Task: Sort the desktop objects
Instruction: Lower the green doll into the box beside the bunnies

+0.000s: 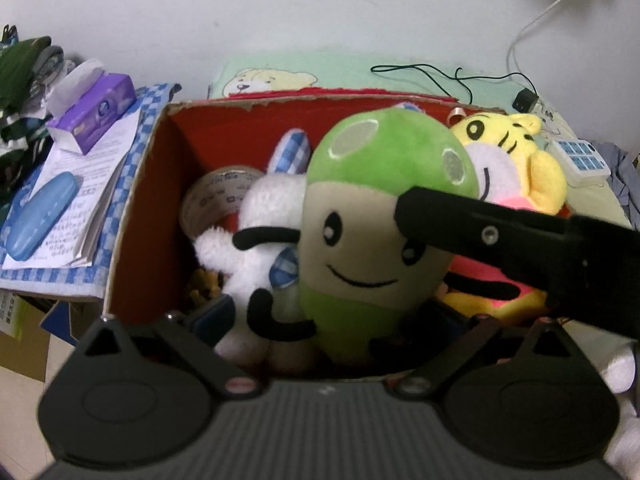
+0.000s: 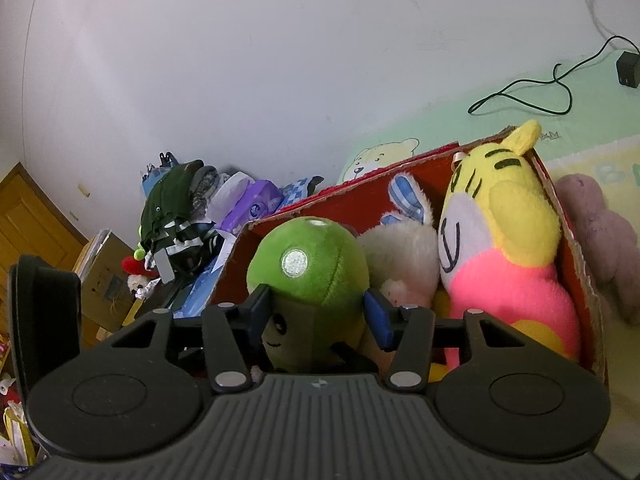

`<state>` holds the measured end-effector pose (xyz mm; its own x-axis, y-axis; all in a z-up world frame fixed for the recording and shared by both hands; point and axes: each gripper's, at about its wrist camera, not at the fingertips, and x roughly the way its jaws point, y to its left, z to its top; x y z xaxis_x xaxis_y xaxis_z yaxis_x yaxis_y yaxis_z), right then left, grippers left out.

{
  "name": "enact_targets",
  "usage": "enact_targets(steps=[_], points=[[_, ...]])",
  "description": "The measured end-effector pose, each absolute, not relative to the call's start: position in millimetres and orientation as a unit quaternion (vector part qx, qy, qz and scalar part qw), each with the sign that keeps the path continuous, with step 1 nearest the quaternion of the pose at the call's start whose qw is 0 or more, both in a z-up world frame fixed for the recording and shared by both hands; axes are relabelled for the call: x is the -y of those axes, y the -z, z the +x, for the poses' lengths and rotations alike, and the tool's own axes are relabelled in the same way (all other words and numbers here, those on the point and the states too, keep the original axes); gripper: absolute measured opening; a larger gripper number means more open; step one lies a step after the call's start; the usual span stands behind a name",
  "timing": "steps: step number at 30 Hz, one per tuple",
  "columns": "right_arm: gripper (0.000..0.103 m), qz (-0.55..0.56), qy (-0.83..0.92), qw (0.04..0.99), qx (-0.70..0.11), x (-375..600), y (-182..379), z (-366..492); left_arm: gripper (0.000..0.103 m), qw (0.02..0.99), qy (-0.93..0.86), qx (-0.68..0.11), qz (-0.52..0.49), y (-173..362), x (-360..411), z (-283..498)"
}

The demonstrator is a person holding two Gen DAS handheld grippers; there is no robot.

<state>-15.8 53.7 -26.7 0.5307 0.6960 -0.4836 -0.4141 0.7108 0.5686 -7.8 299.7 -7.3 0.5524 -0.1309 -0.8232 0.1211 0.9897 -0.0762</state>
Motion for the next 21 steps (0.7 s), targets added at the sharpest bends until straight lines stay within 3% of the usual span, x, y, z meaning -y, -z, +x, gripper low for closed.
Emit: enact_targets(steps=[21], points=[[0.052,0.161,-0.291,0.879,-0.342,-44.1,11.5,-32.6,0.100,0.882,0.059,-0.467,-0.016,7.0,-300.9,-10.9]])
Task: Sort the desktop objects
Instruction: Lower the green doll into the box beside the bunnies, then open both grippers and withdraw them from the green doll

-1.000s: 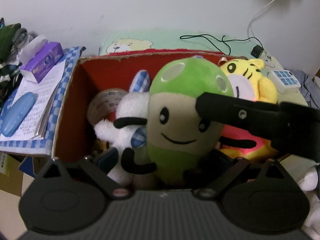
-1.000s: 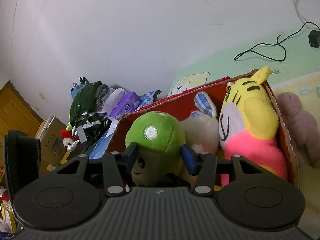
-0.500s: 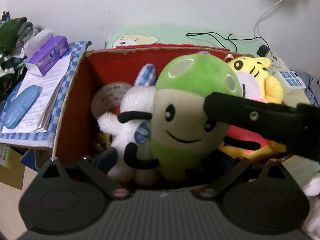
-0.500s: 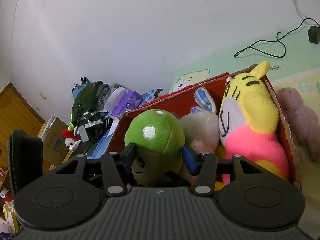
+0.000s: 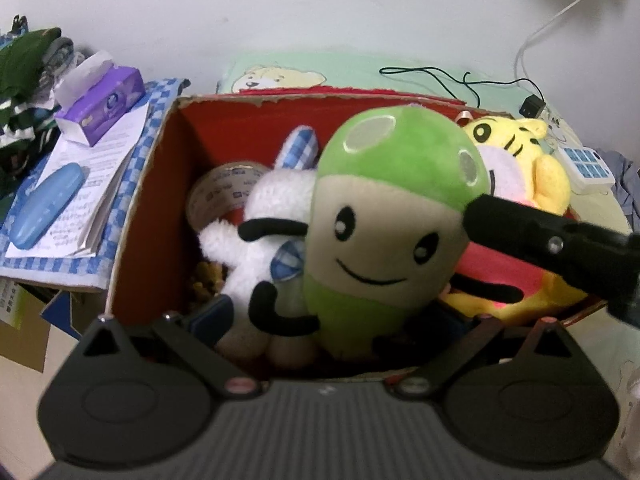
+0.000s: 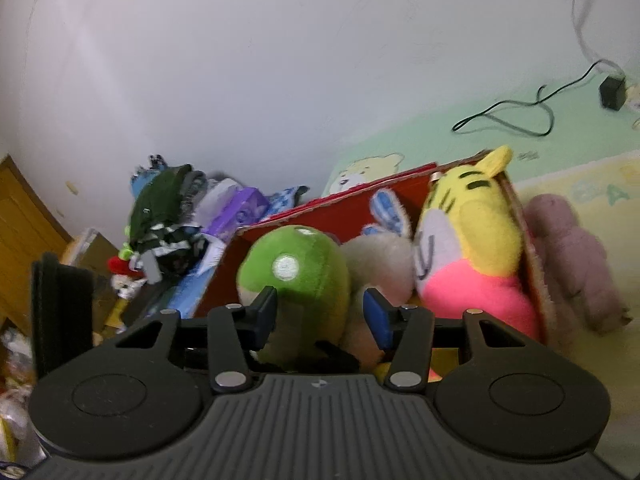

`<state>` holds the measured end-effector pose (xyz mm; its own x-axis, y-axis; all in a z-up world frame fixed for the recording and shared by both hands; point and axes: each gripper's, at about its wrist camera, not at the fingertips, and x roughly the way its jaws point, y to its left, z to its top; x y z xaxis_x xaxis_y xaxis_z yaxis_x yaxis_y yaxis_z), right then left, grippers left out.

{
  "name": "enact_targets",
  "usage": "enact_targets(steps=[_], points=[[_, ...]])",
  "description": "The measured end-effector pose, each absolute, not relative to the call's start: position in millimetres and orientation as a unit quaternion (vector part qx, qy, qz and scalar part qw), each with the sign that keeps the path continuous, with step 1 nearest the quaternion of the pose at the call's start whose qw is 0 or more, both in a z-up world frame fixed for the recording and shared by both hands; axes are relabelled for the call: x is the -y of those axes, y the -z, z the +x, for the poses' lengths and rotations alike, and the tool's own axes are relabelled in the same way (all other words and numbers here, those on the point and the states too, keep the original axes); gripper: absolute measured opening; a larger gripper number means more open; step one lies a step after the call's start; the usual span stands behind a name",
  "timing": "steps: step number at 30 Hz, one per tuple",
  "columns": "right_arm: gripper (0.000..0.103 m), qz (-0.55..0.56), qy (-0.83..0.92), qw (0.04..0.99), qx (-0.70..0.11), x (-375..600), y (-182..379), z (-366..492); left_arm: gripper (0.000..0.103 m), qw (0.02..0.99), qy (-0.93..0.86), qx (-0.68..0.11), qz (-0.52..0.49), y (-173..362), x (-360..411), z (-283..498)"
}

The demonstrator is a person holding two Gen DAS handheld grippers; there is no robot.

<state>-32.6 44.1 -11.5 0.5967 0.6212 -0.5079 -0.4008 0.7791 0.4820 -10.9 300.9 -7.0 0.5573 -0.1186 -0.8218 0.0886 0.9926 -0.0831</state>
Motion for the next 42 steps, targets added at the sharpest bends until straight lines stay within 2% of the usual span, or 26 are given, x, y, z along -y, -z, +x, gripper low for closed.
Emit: enact_targets(steps=[42], points=[[0.047,0.173,-0.285,0.866,-0.372,-38.5,23.4,-32.3,0.102,0.883,0.047,-0.466,-0.019,4.9,-300.2,-12.7]])
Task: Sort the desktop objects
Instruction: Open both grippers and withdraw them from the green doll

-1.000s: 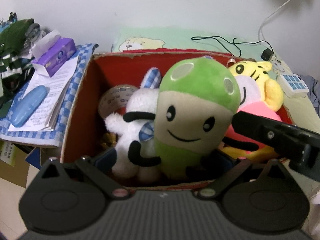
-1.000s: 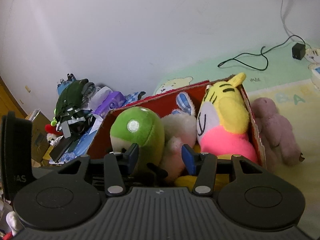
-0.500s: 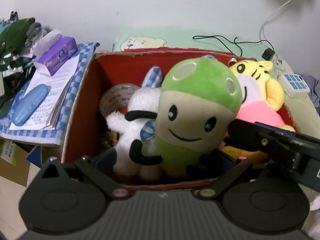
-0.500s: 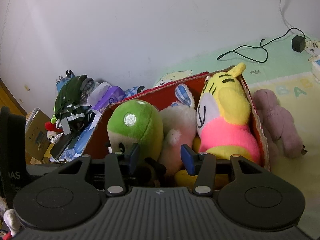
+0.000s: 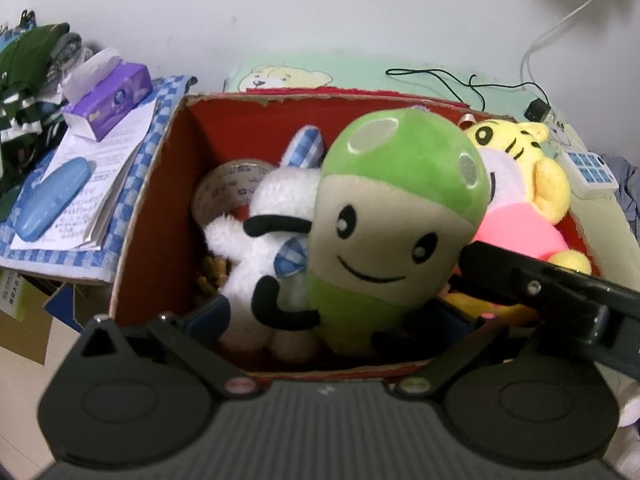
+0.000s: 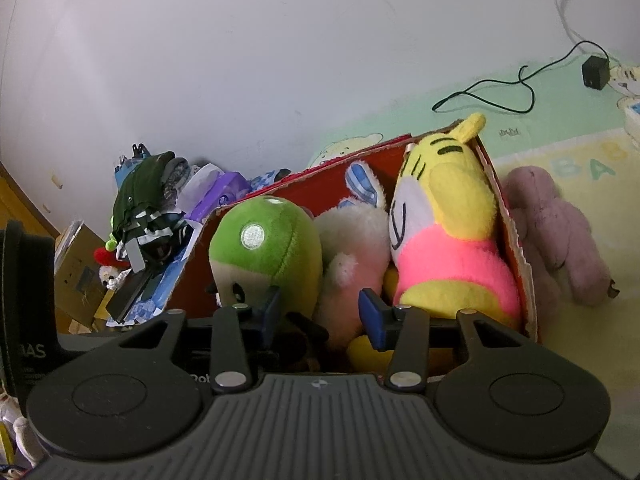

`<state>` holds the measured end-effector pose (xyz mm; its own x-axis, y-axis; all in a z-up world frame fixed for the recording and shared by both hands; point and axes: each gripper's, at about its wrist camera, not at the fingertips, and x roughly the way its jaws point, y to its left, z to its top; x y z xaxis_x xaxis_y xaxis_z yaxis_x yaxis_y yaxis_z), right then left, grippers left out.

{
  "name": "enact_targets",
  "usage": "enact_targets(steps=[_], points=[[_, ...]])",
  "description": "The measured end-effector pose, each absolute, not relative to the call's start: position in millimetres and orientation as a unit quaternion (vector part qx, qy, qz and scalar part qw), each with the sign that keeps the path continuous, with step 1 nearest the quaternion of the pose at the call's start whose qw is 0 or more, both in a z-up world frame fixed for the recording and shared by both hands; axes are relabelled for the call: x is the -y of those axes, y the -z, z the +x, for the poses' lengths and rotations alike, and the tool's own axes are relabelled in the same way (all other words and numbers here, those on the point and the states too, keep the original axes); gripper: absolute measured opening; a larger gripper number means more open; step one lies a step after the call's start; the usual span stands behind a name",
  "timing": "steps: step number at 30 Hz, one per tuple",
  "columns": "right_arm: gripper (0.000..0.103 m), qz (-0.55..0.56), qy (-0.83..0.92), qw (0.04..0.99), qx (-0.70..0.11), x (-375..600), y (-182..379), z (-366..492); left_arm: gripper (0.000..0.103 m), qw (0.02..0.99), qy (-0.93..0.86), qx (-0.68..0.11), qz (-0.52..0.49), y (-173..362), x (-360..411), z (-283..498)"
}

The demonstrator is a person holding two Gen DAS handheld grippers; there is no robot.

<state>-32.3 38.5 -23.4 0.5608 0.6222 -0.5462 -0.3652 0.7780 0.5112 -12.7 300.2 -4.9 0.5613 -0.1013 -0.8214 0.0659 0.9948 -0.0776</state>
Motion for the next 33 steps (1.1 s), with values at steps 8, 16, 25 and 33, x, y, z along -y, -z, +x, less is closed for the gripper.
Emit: enact_targets(steps=[8,16,25,33], points=[[0.042,0.172,-0.282,0.869,-0.369,-37.5,24.4,-32.4,0.103,0.883,0.047,-0.466,-0.021,7.9,-300.7,-11.0],[0.041,0.171,-0.287,0.870,-0.363,-36.4,26.6,-32.8,0.103,0.885,0.052,-0.463,-0.016,8.9,-299.9,-11.0],[0.041,0.174,-0.300,0.863,-0.366,-34.2,27.9,-28.1,0.103,0.884,0.041,-0.465,-0.017,8.6,-299.0,-9.7],[0.041,0.176,-0.326,0.849,-0.378,-29.0,27.7,-20.7,0.102,0.890,0.010,-0.456,-0.006,3.1,-290.5,-15.9]])
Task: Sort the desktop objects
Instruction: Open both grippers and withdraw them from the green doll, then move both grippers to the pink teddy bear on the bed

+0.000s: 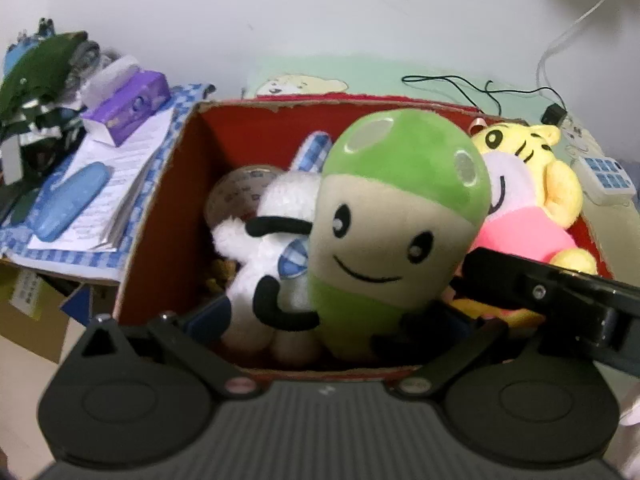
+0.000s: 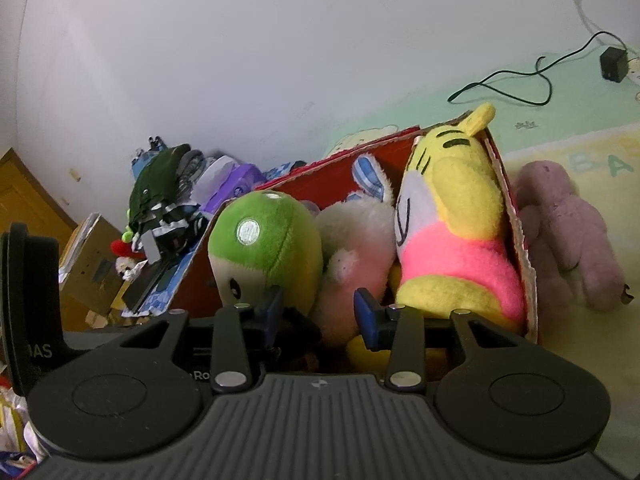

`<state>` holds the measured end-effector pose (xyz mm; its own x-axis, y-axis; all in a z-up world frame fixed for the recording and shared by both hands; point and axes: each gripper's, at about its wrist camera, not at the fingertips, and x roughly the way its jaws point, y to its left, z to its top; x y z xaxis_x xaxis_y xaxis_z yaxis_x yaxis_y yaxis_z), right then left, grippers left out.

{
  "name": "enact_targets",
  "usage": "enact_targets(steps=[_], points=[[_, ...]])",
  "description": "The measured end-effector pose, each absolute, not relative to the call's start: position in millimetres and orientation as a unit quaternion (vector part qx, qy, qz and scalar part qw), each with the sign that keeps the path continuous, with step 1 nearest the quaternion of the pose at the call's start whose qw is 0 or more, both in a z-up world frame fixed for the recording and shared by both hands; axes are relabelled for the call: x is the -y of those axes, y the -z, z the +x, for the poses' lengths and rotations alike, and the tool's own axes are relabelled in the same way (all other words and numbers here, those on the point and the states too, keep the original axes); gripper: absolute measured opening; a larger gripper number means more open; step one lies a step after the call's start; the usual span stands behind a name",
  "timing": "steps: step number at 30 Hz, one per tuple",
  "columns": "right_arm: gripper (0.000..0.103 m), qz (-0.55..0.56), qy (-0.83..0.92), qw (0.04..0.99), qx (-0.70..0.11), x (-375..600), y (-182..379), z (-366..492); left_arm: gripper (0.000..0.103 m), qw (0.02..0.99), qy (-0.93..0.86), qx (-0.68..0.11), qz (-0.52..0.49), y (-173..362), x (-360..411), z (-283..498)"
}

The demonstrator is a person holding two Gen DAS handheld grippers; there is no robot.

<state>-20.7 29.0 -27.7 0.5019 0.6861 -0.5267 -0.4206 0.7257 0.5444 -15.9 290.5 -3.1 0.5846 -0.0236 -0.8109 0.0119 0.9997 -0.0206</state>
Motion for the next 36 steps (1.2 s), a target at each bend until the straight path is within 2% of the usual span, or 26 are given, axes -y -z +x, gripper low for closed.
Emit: enact_targets(steps=[10,18,26,31,36], points=[[0.043,0.209,-0.380,0.840,-0.326,16.6,4.3,-22.6,0.099,0.922,0.020,-0.385,-0.033,-49.7,-278.0,-50.7],[0.044,0.259,-0.327,0.856,-0.306,104.8,3.2,-12.7,0.097,0.926,0.138,-0.348,-0.044,-72.1,-212.5,-60.5],[0.046,0.246,-0.254,0.855,-0.379,171.7,53.6,20.5,0.094,0.906,0.209,-0.366,-0.042,-55.6,-140.7,-49.9],[0.046,0.249,-0.288,0.821,-0.426,167.4,92.8,51.8,0.092,0.896,0.200,-0.393,-0.059,-40.4,-120.3,-40.3],[0.047,0.235,-0.313,0.808,-0.441,150.6,108.7,69.0,0.092,0.894,0.169,-0.410,-0.069,-31.6,-115.8,-39.8]])
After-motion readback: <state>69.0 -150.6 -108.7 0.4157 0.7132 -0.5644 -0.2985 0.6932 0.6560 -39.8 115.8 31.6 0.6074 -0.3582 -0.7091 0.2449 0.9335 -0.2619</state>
